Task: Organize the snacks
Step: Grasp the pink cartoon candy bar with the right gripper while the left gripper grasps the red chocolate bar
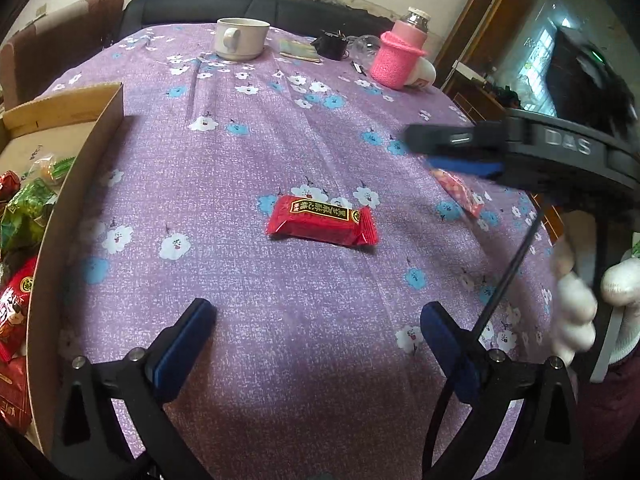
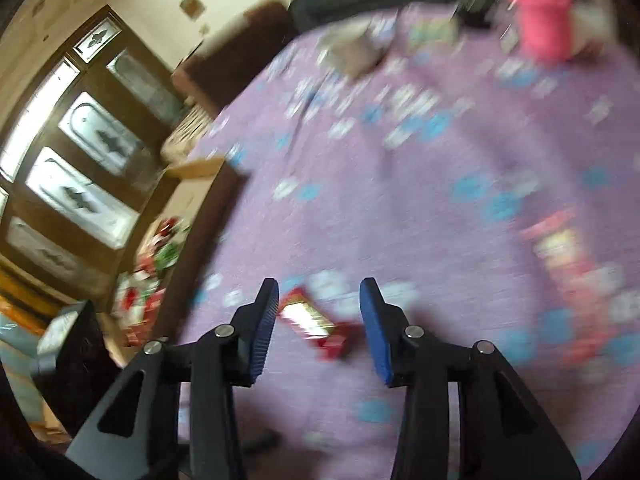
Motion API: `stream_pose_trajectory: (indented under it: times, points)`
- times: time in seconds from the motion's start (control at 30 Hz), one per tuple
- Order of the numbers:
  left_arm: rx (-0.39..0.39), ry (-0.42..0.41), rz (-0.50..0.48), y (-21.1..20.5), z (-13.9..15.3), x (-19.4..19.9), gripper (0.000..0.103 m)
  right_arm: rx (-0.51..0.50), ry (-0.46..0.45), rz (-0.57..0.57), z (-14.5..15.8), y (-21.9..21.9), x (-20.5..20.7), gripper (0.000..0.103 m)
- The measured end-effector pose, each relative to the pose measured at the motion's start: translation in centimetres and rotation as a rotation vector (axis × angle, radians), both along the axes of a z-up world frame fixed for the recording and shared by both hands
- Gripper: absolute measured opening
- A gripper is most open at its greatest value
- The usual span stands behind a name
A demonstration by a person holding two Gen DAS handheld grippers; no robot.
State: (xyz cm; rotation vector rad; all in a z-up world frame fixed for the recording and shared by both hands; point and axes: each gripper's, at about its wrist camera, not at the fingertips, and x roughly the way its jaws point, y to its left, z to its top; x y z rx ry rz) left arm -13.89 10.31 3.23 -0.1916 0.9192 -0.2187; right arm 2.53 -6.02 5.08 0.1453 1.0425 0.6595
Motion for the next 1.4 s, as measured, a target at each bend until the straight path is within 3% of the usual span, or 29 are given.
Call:
stream_pose_trajectory:
  times: [0.07, 0.2, 0.37, 0.47, 0.57, 0.67, 0.73, 0.83, 1.07, 1.2, 1.27, 1.4]
  points:
    - [0.014, 0.003, -0.002, -0.2, 0.0, 0.1, 0.103, -0.058, -0.113, -0.113, 1.8, -4.3, -0.9, 0.058]
    - [0.059, 0.012, -0.01, -0.9, -0.1, 0.2, 0.103, -0.105, -0.158, -0.196, 2.2, -7.5, -0.5, 0.062]
    - [0.141, 0.038, -0.044, -1.8, -0.3, 0.7, 0.102, -0.126, -0.133, -0.274, 0.3, -9.9, 0.4, 0.062]
    - [0.217, 0.087, -0.161, -3.3, -0.4, 0.0, 0.102, -0.092, -0.11, -0.3, -1.0, -10.3, 0.9, 0.062]
    - [0.121, 0.099, -0.31, -4.0, 0.4, -1.6, 0.101, 0.0, -0.101, -0.297, -0.9, -10.8, 0.5, 0.062]
    - [0.012, 0.046, -0.408, -3.5, 2.2, -3.1, 0.101, -0.007, -0.127, -0.306, -0.6, -10.4, 0.2, 0.062]
    - [-0.002, 0.019, -0.379, -2.5, 3.1, -3.0, 0.101, -0.041, -0.137, -0.335, -0.6, -10.6, 0.1, 0.062]
    - [-0.032, 0.01, -0.255, 0.1, 3.6, -1.8, 0.101, -0.066, -0.128, -0.383, -1.4, -12.4, 1.0, 0.062]
    - [-0.192, 0.058, -0.003, 4.9, 2.9, 1.4, 0.1, -0.137, -0.122, -0.328, -3.1, -11.2, 2.2, 0.062]
    - [-0.15, 0.053, 0.041, 3.9, 2.7, 3.2, 0.1, -0.201, -0.151, -0.274, -3.7, -9.2, 2.8, 0.06]
    - [-0.098, 0.029, 0.027, 2.9, 2.7, 3.9, 0.1, -0.204, -0.159, -0.248, -3.7, -8.7, 3.0, 0.031]
    - [-0.029, 0.002, -0.05, 0.8, 2.6, 5.9, 0.1, -0.193, -0.16, -0.229, -3.9, -8.7, 2.7, 0.029]
